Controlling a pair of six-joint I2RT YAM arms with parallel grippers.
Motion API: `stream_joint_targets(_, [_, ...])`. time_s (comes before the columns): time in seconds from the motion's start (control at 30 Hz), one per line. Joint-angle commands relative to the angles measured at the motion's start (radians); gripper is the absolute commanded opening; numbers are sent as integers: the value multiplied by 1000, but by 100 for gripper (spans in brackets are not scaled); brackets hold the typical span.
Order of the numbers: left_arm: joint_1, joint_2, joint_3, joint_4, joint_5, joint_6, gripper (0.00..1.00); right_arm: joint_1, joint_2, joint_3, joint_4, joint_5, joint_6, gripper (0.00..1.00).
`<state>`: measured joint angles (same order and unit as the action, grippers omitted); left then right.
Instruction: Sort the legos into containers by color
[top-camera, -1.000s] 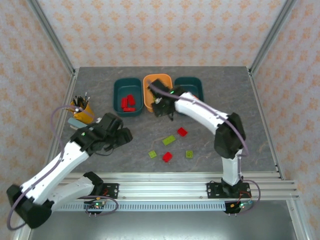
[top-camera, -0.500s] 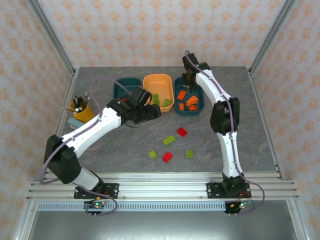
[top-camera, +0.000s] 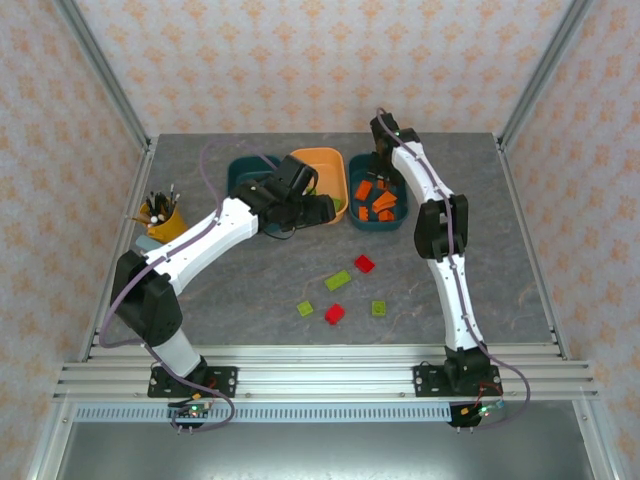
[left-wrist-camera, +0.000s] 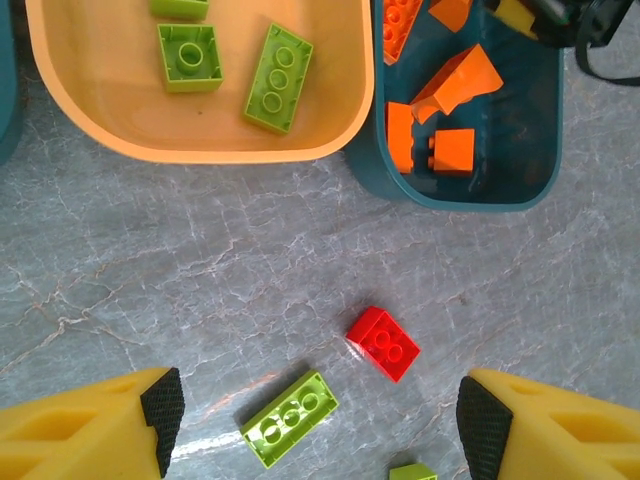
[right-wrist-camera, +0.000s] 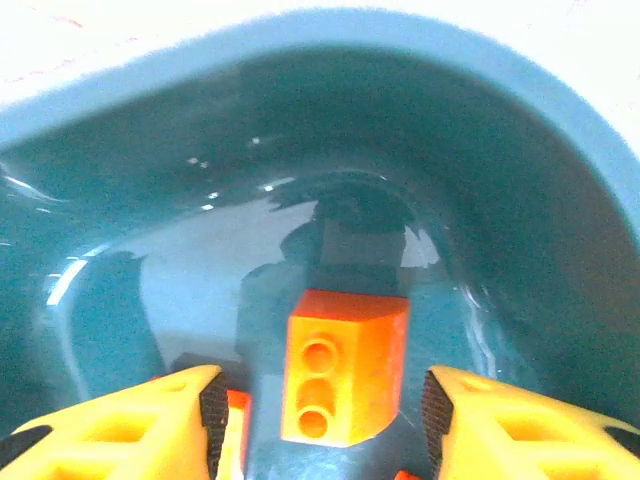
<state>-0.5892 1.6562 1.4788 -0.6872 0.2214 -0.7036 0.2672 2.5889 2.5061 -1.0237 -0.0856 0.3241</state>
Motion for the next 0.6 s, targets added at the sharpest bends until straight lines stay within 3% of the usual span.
stream_joint_targets(0.0, [-3, 0, 21, -40, -7, 46, 75, 37, -120, 45, -21, 3, -37, 60])
stream_joint_targets(0.17, [-15, -11, 7, -101, -19, 114, 75, 72, -311, -69, -36, 17, -22, 57])
stream_joint_targets(0.4, [-151, 1, -43, -185, -17, 212, 75, 129, -871, -795, 233, -29, 70, 57])
stream_joint_targets(0.57, [-289, 24, -108, -187, -34, 309, 75, 157, -1247, -1243, 277, -120, 177, 62])
